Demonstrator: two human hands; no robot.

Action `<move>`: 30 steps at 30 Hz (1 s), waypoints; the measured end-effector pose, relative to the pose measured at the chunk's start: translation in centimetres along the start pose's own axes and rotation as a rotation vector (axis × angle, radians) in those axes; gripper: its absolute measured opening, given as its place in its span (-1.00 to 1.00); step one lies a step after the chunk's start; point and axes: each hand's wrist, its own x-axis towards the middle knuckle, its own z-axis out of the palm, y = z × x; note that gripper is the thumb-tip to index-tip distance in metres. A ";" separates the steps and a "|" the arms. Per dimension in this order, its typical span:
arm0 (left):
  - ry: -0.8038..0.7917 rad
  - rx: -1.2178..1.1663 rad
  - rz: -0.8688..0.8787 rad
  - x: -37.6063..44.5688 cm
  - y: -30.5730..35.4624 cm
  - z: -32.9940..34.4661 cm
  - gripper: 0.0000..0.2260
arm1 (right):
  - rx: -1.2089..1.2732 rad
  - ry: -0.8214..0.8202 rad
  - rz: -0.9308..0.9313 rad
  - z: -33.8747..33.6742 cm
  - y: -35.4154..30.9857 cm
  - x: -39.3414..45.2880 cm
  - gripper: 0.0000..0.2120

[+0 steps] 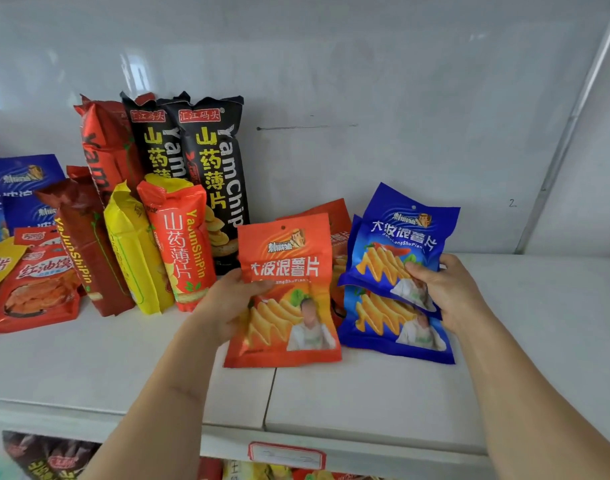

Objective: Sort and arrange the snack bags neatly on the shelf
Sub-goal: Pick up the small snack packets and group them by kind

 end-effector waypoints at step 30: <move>0.348 0.298 0.225 -1.6 -1.5 11.3 -0.61 | 0.266 -0.384 0.033 -1.9 0.5 -0.2 -0.66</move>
